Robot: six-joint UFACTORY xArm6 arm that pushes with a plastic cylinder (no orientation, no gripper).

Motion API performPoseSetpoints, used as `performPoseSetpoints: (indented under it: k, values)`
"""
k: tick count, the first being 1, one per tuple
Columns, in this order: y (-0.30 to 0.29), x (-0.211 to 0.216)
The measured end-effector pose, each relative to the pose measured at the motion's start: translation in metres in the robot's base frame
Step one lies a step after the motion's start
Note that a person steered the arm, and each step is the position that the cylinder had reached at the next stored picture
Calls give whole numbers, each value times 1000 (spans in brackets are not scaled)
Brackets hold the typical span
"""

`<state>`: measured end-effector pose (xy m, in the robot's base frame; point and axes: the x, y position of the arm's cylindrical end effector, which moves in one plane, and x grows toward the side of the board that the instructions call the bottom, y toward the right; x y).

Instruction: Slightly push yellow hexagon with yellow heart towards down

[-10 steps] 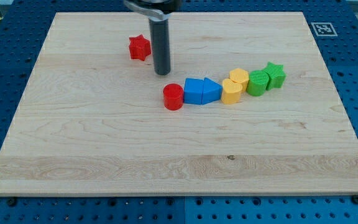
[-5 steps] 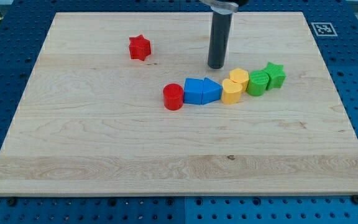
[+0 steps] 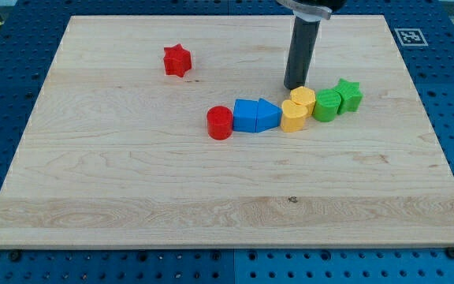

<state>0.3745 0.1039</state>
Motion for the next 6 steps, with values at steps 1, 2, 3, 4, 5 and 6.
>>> performPoseSetpoints:
  k: [1,2,3,4,5,6]
  values:
    - [0,0]
    - [6,5]
    - [6,9]
    - [6,15]
    - [8,8]
    - [14,8]
